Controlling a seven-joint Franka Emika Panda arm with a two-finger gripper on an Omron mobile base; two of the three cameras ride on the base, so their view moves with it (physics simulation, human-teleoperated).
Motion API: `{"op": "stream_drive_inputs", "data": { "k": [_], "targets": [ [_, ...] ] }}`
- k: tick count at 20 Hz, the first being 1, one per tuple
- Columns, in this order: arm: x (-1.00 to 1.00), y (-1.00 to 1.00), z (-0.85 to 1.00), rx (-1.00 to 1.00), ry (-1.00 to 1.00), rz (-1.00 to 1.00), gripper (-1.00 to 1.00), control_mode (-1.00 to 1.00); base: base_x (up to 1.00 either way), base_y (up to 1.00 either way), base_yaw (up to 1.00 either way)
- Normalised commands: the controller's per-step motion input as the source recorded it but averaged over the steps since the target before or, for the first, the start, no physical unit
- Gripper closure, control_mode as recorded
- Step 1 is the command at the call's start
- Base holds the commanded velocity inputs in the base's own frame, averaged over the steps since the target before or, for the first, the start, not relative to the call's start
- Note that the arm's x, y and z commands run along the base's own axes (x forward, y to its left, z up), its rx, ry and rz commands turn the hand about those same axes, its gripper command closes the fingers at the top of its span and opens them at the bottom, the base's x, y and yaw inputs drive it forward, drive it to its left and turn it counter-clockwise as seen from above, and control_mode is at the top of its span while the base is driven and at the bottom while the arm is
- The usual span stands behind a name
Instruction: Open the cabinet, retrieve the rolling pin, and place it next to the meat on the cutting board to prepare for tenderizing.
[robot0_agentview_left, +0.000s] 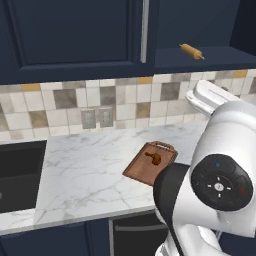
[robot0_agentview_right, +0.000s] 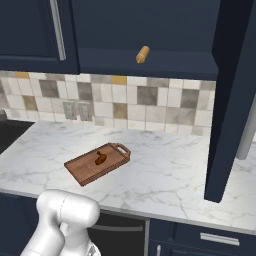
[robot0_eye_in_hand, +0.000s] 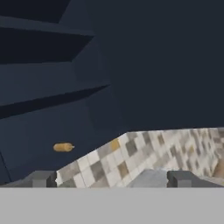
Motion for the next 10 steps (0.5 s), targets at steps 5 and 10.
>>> {"op": "stream_drive_inputs", "data": {
  "k": [5, 10],
  "targets": [
    [0.26, 0.36, 0.00, -0.04, -0.15, 0.08, -1.00, -1.00, 0.00, 0.00, 0.00],
    [0.43, 0.32, 0.00, -0.03, -0.05, 0.05, -1.00, -1.00, 0.00, 0.00, 0.00]
  ]
}}
